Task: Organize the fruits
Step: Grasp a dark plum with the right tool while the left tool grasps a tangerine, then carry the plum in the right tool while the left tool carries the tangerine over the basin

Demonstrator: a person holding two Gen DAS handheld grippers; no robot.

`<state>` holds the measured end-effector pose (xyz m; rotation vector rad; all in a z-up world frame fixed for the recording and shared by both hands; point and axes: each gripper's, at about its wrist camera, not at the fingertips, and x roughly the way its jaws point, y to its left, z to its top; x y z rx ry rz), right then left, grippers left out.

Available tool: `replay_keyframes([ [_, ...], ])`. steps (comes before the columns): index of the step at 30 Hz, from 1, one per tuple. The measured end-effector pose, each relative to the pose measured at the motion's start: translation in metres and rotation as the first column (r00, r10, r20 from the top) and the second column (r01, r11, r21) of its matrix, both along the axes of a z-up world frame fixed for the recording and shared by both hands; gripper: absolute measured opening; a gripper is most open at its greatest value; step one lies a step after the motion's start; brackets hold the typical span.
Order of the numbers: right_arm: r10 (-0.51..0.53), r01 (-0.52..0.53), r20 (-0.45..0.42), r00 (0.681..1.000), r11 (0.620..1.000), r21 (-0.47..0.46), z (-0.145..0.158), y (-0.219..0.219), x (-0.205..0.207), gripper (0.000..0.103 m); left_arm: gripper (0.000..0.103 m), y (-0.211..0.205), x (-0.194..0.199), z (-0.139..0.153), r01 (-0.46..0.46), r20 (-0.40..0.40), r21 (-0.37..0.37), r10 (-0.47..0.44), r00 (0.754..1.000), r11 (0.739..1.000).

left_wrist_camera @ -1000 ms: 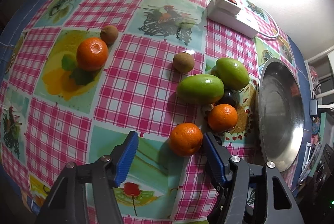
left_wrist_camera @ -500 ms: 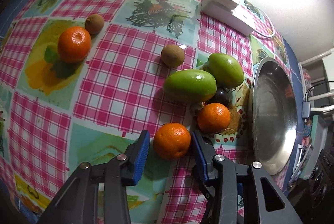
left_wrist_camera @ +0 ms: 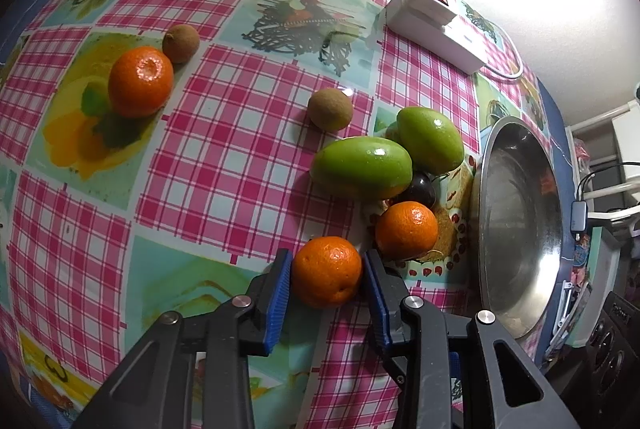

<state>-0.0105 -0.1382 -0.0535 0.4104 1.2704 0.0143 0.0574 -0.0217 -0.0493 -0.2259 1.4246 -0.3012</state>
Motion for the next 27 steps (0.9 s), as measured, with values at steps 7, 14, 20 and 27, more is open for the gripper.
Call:
replay_keyframes([
  [7,-0.024,0.024,0.008,1.000,1.000,0.008,0.007,-0.007,-0.003,0.029,0.038,0.010,0.001,0.012,-0.026,0.027,-0.001,0.026,0.999,1.000],
  [14,-0.032,0.033,0.082,0.996,0.999,-0.013,0.039,-0.009,-0.008,0.029,0.038,0.014,0.000,0.037,-0.041,0.119,0.023,0.038,0.992,0.999],
  [20,-0.019,0.027,0.110,0.994,0.997,-0.071,0.058,-0.011,-0.003,0.029,0.038,0.014,-0.002,0.053,-0.048,0.170,0.033,0.042,0.985,0.998],
  [27,-0.092,0.100,0.112,0.989,0.993,-0.063,0.065,-0.035,0.004,0.029,0.038,0.008,-0.001,0.067,-0.040,0.203,0.066,0.025,0.979,0.997],
])
